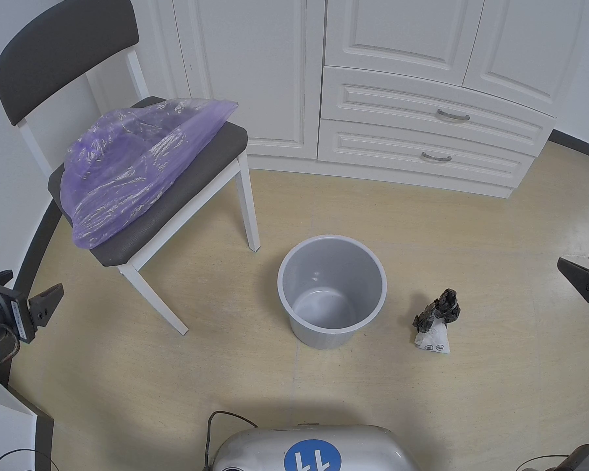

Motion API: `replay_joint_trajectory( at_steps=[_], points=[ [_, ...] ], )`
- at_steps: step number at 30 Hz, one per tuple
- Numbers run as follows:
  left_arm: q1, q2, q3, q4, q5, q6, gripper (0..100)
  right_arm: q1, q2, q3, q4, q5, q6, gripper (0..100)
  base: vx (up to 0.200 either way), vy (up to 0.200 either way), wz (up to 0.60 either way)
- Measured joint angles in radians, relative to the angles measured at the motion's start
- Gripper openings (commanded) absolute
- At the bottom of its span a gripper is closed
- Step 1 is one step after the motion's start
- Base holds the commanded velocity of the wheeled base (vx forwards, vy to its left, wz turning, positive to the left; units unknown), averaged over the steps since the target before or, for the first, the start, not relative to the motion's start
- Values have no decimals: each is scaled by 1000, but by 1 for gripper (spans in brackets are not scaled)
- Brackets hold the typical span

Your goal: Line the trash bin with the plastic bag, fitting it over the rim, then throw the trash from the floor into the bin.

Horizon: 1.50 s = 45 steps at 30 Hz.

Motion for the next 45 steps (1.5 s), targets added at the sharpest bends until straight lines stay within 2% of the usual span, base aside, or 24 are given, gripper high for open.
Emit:
replay_joint_trajectory(
  at_steps=[8,14,25,35,39,43,45],
  points=[
    [5,154,-55,-16,88,99,100,6,1,2,-49,3,-1,100,0,0,0],
    [11,251,-88,-65,157,132,100,6,-15,32,-92,7,-19,100,0,0,0],
    [18,400,-156,-142,179,183,100,7,-15,53,-97,10,-31,100,0,0,0],
    [103,577,-224,-303,207,240,100,5,-14,48,-121,11,-40,100,0,0,0],
    [121,619,-236,-325,204,243,100,5,-37,61,-195,11,-77,100,0,0,0],
    [117,643,-246,-350,200,244,100,3,-80,85,-271,6,-166,100,0,0,0],
    [110,646,-251,-354,200,243,100,1,-90,93,-301,4,-181,100,0,0,0]
  ],
)
